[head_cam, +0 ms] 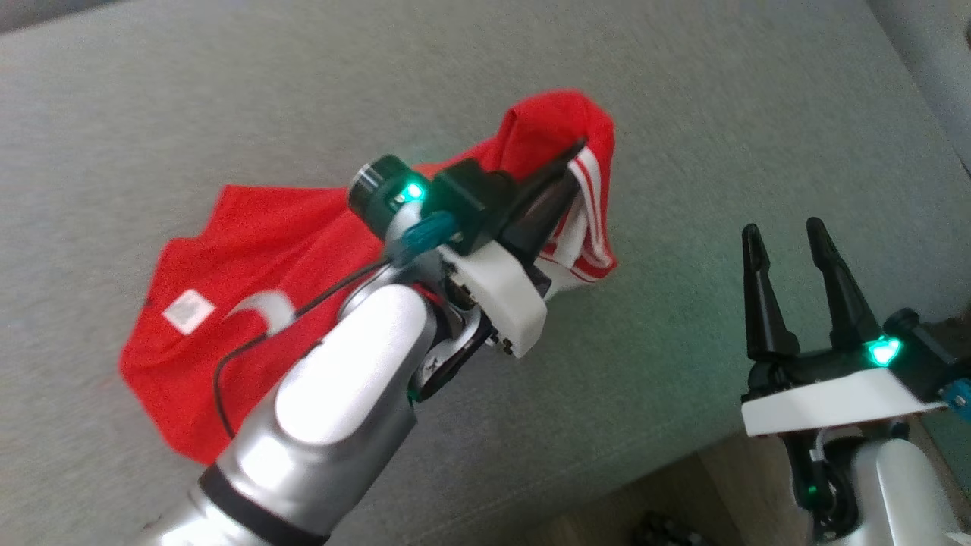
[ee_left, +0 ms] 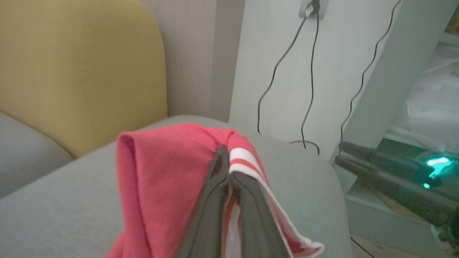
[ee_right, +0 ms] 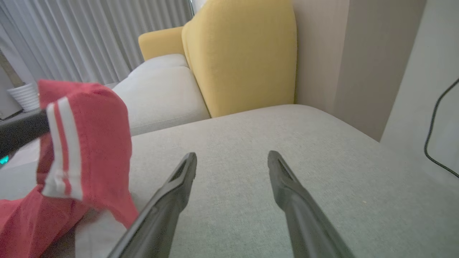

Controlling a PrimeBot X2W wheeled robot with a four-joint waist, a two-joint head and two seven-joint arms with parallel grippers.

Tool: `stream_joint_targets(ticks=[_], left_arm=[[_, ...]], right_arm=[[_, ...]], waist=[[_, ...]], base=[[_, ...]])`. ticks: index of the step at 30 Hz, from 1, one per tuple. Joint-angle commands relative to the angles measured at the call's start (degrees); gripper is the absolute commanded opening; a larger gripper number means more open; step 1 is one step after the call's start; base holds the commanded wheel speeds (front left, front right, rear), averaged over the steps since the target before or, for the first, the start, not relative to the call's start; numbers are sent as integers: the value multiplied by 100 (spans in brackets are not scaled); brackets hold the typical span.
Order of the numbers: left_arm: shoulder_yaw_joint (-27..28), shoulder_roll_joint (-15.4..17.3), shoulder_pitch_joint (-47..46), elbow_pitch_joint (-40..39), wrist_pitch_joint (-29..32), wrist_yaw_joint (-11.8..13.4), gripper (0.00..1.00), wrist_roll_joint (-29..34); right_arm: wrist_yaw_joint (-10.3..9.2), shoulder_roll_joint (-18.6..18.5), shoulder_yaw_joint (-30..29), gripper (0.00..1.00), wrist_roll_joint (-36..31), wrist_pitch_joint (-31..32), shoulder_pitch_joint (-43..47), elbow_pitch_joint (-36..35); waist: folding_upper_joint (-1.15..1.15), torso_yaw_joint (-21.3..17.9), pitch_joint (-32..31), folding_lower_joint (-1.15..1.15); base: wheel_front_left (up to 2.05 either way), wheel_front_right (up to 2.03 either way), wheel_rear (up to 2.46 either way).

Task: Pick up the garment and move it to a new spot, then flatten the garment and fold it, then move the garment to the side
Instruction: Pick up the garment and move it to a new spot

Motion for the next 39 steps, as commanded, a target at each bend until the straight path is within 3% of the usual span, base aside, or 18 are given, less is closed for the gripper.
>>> stream_joint_targets(ticks=[1,7,8,9,16,25,32,39], left_arm=[[-7,-20,-278,113,119,43,0,-110],[-737,-20,-546,1529,485,-16,0,-539],[-857,-21,-574,1690,478,-27,36,-604],[-980,-21,-588,1832,488,-41,100,-681],[-1523,-21,-646,1946,175,20,100,-1305],[-1422,37,-225,1589,-434,319,100,-1712],[-679,632,332,863,-1061,1062,100,-1789],[628,1149,1027,-343,-1181,1932,100,-1319]], right_arm=[[44,-28,144,100,49,-92,-191,-122],[44,-28,238,100,154,-223,-299,118],[44,-28,241,100,156,-232,-313,153],[44,-28,238,100,146,-234,-324,186],[44,-28,148,100,24,-136,-350,247],[44,-28,-4,100,-151,136,-180,192],[44,-28,-132,100,-256,332,-11,36],[44,-28,-192,100,-352,490,76,-115]], waist=[[0,-302,335,0],[0,-286,354,0],[0,-259,329,0],[0,-226,300,0],[0,125,42,0],[0,682,-503,0],[0,1104,-833,0],[0,1478,-1007,0]], base=[[0,0,0],[0,0,0],[0,0,0],[0,0,0],[0,0,0],[0,0,0],[0,0,0],[0,0,0]])
